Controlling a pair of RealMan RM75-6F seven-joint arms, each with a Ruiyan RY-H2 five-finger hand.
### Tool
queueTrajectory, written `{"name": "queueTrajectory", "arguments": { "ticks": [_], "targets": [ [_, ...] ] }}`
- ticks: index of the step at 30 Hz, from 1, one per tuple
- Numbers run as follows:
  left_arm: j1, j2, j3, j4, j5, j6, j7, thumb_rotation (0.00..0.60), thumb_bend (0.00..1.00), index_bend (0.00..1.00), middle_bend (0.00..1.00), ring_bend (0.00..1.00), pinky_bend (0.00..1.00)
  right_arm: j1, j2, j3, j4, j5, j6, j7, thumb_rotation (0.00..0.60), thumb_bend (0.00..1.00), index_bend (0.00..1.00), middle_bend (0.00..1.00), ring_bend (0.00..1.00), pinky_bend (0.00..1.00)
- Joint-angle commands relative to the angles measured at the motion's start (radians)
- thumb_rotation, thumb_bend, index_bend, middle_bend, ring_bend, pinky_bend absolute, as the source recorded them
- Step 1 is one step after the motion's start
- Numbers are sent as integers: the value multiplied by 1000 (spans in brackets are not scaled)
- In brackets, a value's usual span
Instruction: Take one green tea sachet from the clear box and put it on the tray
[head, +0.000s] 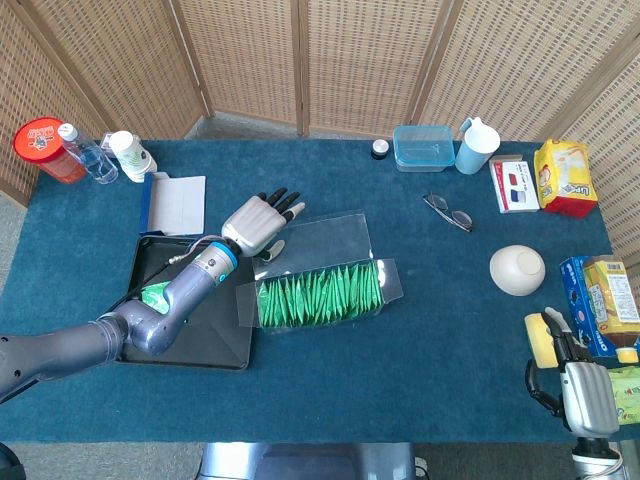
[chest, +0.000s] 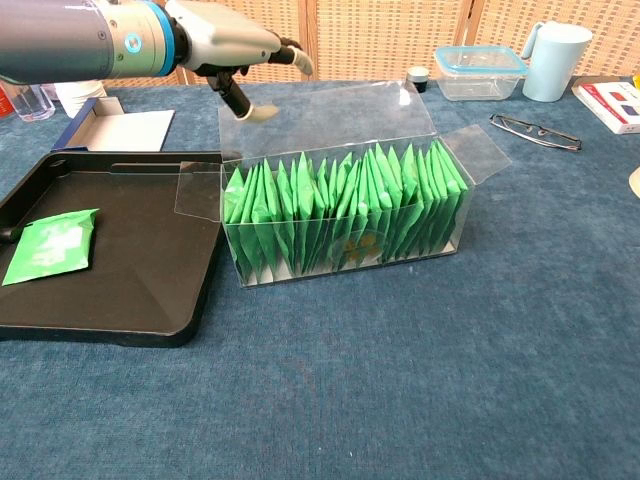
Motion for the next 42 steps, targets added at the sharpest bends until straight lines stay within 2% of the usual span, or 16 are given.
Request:
{"name": "queueTrajectory", "arguments": {
  "ticks": [1, 3, 9, 14, 16, 20, 22, 27, 42],
  "targets": [
    [5, 8, -3, -17, -3, 18, 1, 387, 422, 53, 13, 0, 247, -3, 2, 1, -1, -1, 5, 2, 147, 584, 57, 112, 242, 320],
    [13, 25, -20, -45, 11, 27, -31, 388, 414, 53, 13, 0, 247, -4, 3, 0, -2, -1, 8, 3, 146, 584, 57, 112, 242, 320],
    [47, 94, -49, -134, 179, 97, -153, 388, 412, 94, 39, 0, 247, -7, 1, 2, -4, 0, 10, 2, 147, 584, 58, 113, 241, 320],
    [87, 171, -52, -243, 383, 143, -382, 398, 411, 173, 81, 0, 246, -6, 0, 4, -8, -2, 11, -2, 146, 584, 60, 113, 242, 320],
    [88, 194, -41, -260, 449, 137, -453, 433, 411, 213, 84, 0, 241, -7, 0, 6, -7, -1, 14, -1, 145, 584, 60, 113, 242, 320],
    [70, 223, -5, -259, 563, 104, -508, 573, 411, 316, 84, 0, 222, -6, -3, 7, -2, 0, 11, 6, 146, 584, 61, 112, 242, 320],
    [66, 222, 2, -250, 582, 95, -507, 597, 412, 357, 84, 0, 219, -6, -5, 7, 0, -1, 13, 8, 147, 584, 62, 112, 242, 320],
    [54, 212, 11, -236, 585, 50, -487, 600, 412, 393, 84, 0, 218, -13, -7, 9, 10, 3, 22, 26, 147, 584, 62, 113, 242, 320],
    [41, 136, 13, -207, 513, -32, -324, 600, 412, 346, 84, 0, 202, -28, -10, 7, 35, 7, 36, 66, 147, 584, 62, 112, 242, 320]
  ]
}}
